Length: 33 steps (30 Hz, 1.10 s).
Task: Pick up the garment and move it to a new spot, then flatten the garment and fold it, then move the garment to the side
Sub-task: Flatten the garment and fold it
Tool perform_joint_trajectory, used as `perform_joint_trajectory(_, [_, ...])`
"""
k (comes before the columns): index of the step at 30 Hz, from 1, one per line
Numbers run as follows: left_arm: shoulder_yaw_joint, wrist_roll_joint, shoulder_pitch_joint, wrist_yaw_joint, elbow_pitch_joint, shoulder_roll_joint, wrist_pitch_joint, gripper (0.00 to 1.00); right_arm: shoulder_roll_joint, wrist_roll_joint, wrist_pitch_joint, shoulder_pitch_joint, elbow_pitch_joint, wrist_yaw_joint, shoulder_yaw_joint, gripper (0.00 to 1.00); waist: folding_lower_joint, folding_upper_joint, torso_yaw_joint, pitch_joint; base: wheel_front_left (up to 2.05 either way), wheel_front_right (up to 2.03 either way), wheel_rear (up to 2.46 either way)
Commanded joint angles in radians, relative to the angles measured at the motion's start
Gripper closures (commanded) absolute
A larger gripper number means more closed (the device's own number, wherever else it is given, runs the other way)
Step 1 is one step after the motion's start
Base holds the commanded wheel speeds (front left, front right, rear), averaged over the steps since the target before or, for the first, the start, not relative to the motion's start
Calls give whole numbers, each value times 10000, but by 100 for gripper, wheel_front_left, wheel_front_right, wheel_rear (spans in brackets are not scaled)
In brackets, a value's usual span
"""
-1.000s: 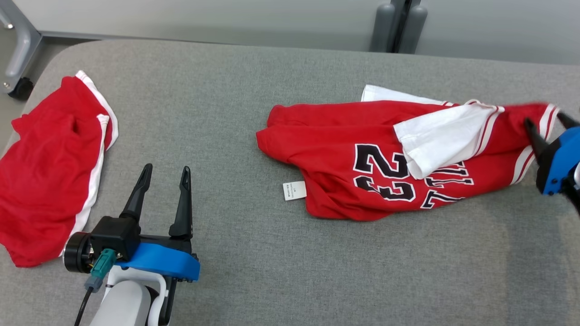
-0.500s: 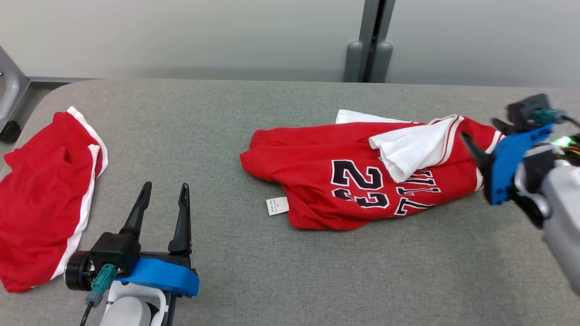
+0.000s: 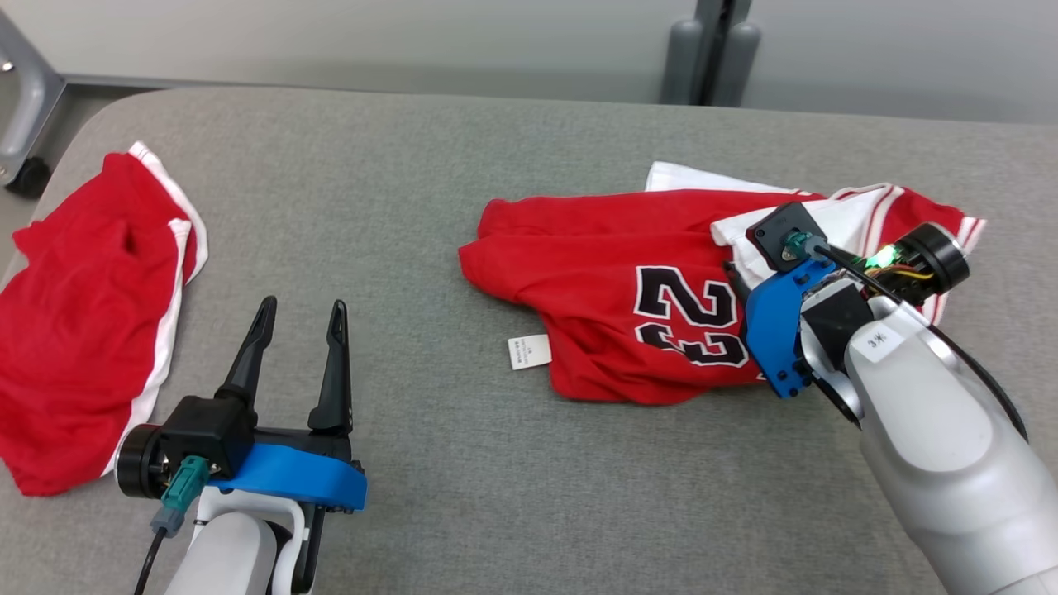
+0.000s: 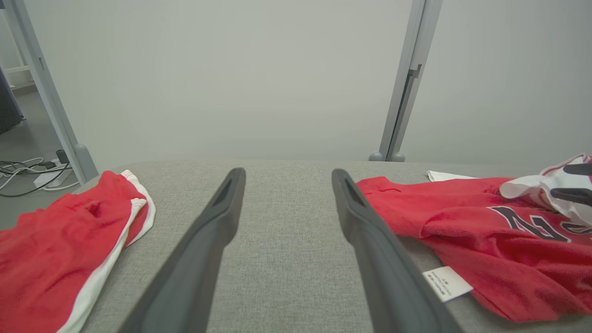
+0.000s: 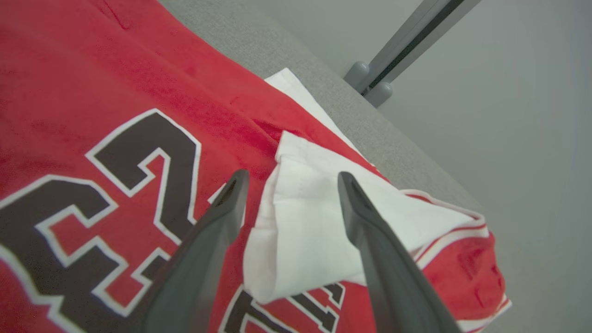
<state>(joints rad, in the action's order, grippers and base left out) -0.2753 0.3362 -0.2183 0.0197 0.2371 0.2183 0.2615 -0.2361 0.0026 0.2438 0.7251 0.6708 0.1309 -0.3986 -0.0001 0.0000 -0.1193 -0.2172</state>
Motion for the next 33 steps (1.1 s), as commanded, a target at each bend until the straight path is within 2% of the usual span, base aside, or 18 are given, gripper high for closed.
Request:
perform_joint_trajectory(1, [-14, 57, -192, -11, 6, 9, 32, 0, 22, -472, 231, 165, 107, -3, 139, 0, 1, 0, -209, -206, 0, 0, 0])
perform_joint_trajectory(5, [-62, 34, -316, -67, 74, -79, 39, 0, 146, -1526, 725, 307, 375, -3, 514, 0, 1, 0, -490, -391, 0, 0, 0])
perform_joint_trajectory(11, [-59, -12, -418, -105, 172, -206, 46, 0, 75, -2453, 955, 423, 730, -3, 1027, 0, 1, 0, -766, -531, 0, 0, 0])
perform_joint_trajectory(12, [-52, -25, -431, -101, 172, -216, 47, 0, 57, -2579, 968, 452, 775, -3, 1137, 13, 1, 0, -785, -541, 0, 0, 0])
perform_joint_trajectory(13, [-33, -29, -441, -103, 169, -231, 47, 0, 65, -2647, 965, 463, 810, -3, 1244, 92, 1, 0, -799, -549, 0, 0, 0])
perform_joint_trajectory(14, [-14, -31, -446, -105, 161, -242, 48, 0, 82, -2696, 952, 465, 848, -3, 1347, 100, 1, 0, -808, -555, 0, 0, 0])
perform_joint_trajectory(19, [132, -91, -345, -125, 144, -277, 49, 0, 311, -2617, 667, 312, 713, -3, 1881, 100, 1, 0, -665, -503, 0, 0, 0])
perform_joint_trajectory(25, [234, -164, -171, -174, 178, -248, 49, 0, 543, -1502, -786, -319, 14, -3, 3037, 100, 1, 0, -284, -199, 0, 0, 0])
perform_joint_trajectory(28, [269, -199, -32, -180, 205, -193, 49, 0, 830, -964, -1317, -1186, -1101, -3, 3641, 100, 1, 0, 23, 60, 0, 0, 0])
perform_joint_trajectory(33, [388, -167, 202, -97, 159, -95, 48, 0, 1297, -375, -1163, -3394, -3829, -3, 4655, 100, 1, 0, 577, 352, 0, 0, 0])
